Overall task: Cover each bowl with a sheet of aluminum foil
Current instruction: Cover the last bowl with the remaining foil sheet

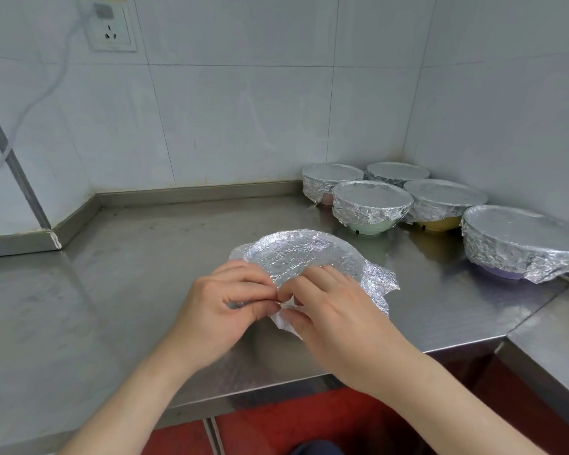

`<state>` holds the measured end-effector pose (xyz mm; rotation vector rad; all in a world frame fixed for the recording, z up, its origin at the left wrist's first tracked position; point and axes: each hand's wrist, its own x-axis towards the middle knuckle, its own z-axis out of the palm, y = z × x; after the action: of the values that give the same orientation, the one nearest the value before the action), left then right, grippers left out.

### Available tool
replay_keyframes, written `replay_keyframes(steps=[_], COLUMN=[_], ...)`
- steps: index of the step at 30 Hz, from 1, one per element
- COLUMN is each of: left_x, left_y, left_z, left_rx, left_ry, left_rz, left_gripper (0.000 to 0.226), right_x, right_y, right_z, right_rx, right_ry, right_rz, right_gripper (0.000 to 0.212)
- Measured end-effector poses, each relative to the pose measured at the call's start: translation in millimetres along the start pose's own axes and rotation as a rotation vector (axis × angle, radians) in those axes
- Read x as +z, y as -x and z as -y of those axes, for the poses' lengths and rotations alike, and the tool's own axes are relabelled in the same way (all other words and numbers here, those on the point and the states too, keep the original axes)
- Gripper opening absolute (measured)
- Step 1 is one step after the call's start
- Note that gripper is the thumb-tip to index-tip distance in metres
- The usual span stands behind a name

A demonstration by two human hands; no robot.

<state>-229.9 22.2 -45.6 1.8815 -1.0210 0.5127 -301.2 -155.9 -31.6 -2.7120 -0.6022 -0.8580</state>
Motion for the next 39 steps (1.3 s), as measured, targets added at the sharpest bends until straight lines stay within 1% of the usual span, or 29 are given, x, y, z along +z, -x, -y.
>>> replay_keyframes(steps=[1, 3, 7, 9, 14, 16, 19, 23, 24, 26, 28, 32, 36, 39], left_x=[-1, -6, -10, -5, 4, 6, 11, 15, 14, 11, 7, -9, -14, -1], left_y=[-1, 0, 1, 1, -2, -1, -1, -1, -2, -3, -3, -4, -4, -5], left_z=[2, 4, -2, -8, -12, -12, -11, -8, -8, -9, -10, -4, -7, -14], left_rx=[-0.014, -0.035, -0.031, -0.016, 0.024, 0.055, 0.081, 0.089, 0.087, 0.083, 0.066, -0.017, 0.011, 0.011], left_ry=[0.004, 0.000, -0.035, -0.041, -0.071, -0.093, -0.135, -0.161, -0.157, -0.144, -0.121, -0.097, -0.116, -0.124], left_rz=[-0.005, 0.003, 0.042, 0.037, -0.025, -0.040, -0.060, -0.073, -0.067, -0.038, -0.008, -0.003, -0.013, 0.019], left_gripper=[0.010, 0.009, 0.012, 0.013, 0.005, 0.003, 0.001, 0.003, 0.003, 0.002, 0.001, 0.006, 0.014, 0.018], right_x=[-4, -12, -16, -14, -9, -6, 0, 3, 2, -2, -8, -18, -16, -12], right_y=[1, 3, 8, 9, 4, 2, 0, 1, 1, 2, 5, 10, 12, 8], right_z=[-3, -11, -25, -25, -21, -22, -24, -23, -22, -23, -28, -46, -49, -45], right_rx=[0.009, 0.014, 0.033, 0.027, -0.043, -0.086, -0.108, -0.087, -0.085, -0.059, -0.021, 0.046, 0.053, 0.023], right_ry=[-0.012, -0.043, -0.069, -0.064, 0.023, 0.055, 0.096, 0.137, 0.123, 0.065, 0.014, -0.061, -0.067, -0.029], right_rz=[0.009, 0.029, 0.053, 0.043, -0.023, -0.058, -0.099, -0.091, -0.091, -0.071, -0.041, -0.034, -0.026, -0.060], right_gripper=[0.024, 0.028, 0.027, 0.028, 0.027, 0.024, 0.004, 0.002, 0.003, 0.014, 0.021, 0.022, 0.015, 0.019])
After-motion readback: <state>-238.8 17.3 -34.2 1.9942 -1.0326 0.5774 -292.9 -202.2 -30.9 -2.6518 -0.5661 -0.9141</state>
